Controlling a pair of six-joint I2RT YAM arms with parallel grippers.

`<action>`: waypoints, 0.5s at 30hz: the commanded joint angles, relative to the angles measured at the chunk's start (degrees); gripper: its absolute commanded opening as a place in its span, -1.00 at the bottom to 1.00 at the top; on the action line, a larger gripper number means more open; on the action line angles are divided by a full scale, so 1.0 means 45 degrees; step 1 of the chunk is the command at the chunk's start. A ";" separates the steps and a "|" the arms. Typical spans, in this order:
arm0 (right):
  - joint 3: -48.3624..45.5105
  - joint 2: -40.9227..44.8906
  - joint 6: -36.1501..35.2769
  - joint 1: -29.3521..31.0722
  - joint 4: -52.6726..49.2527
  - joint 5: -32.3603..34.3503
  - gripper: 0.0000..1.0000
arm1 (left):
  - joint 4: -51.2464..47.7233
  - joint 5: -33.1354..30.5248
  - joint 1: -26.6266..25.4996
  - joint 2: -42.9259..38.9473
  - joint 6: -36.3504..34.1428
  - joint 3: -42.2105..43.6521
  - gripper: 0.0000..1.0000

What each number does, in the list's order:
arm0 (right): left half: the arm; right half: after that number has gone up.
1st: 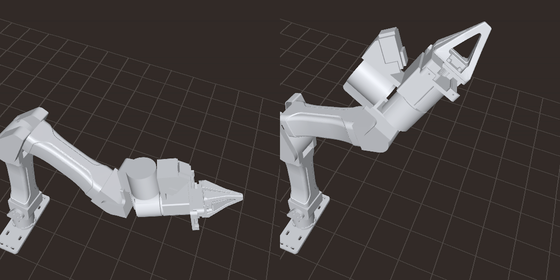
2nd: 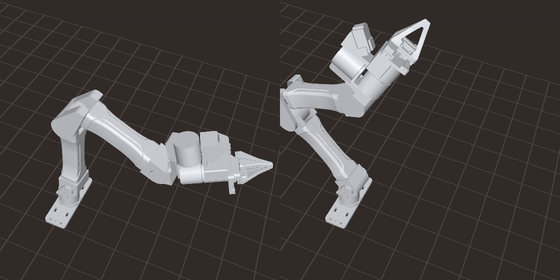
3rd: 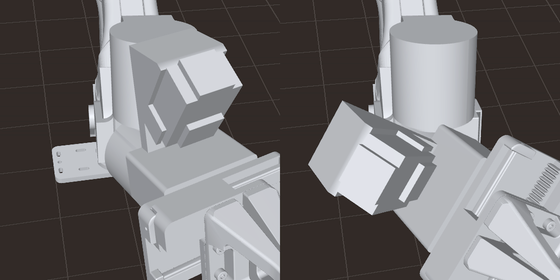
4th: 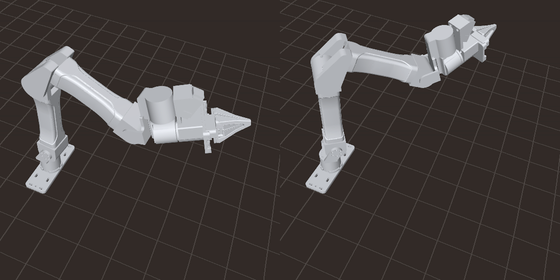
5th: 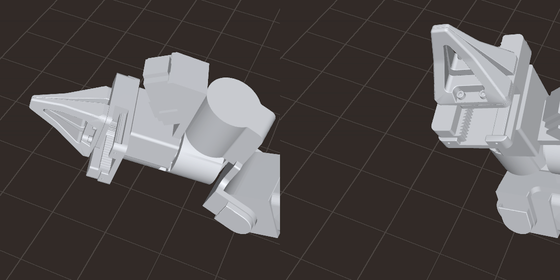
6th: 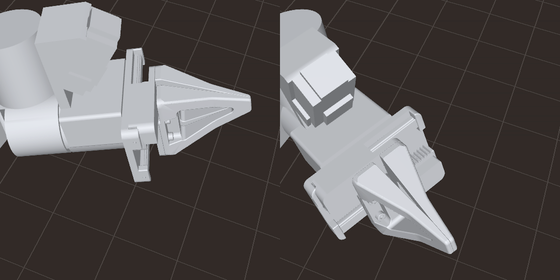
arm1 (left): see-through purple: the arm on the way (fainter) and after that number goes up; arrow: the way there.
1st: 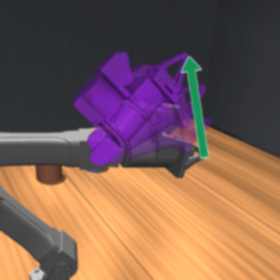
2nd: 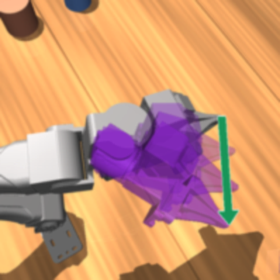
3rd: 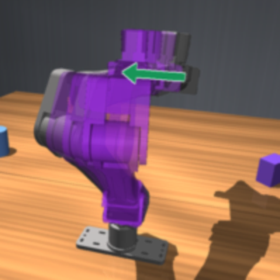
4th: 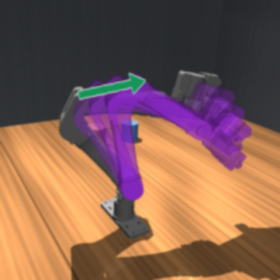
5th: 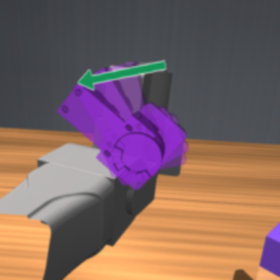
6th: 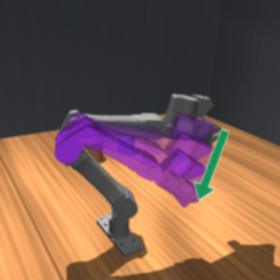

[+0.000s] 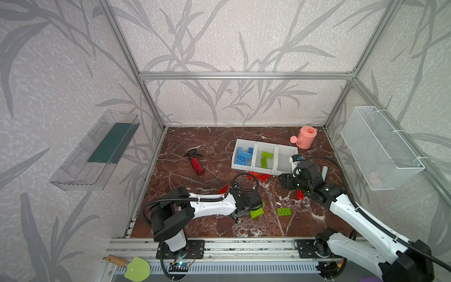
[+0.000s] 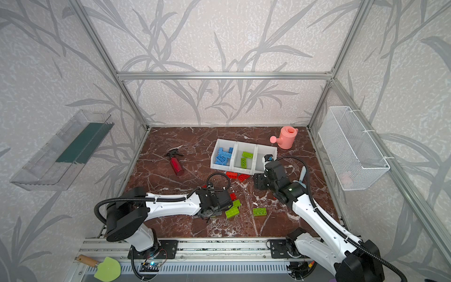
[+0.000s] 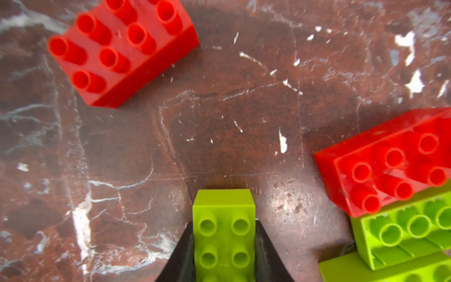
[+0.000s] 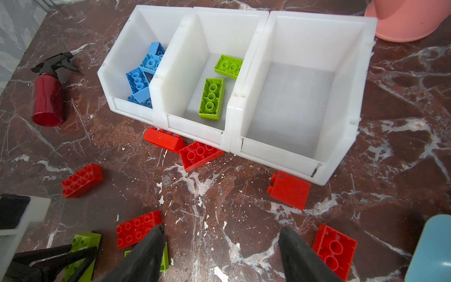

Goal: Sort the legos into containers by color
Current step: 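Reach the left gripper to a green brick in front and grasp it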

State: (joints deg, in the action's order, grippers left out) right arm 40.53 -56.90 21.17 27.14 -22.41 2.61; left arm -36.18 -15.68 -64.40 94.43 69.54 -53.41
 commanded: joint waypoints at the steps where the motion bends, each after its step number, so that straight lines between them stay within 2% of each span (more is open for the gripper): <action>1: -0.0300 0.0291 0.0008 -0.0051 -0.0137 -0.0254 0.50 | -0.0787 -0.0970 0.0009 -0.0836 -0.0263 -0.0549 -0.46; 8: -0.1265 0.0894 0.0481 -0.0044 0.0368 -0.0903 0.50 | -0.1596 -0.1912 0.0632 -0.1942 -0.1771 -0.1557 -0.46; 15: -0.2255 0.1365 0.0847 -0.0036 0.1247 -0.1956 0.51 | -0.1467 -0.1659 0.2271 -0.2260 -0.4000 -0.3261 -0.44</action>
State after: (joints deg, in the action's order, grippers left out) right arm 31.29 -51.96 23.83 27.14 -19.59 -3.55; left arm -41.82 -21.52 -56.14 85.36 57.34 -65.28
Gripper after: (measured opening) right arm 0.755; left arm 0.323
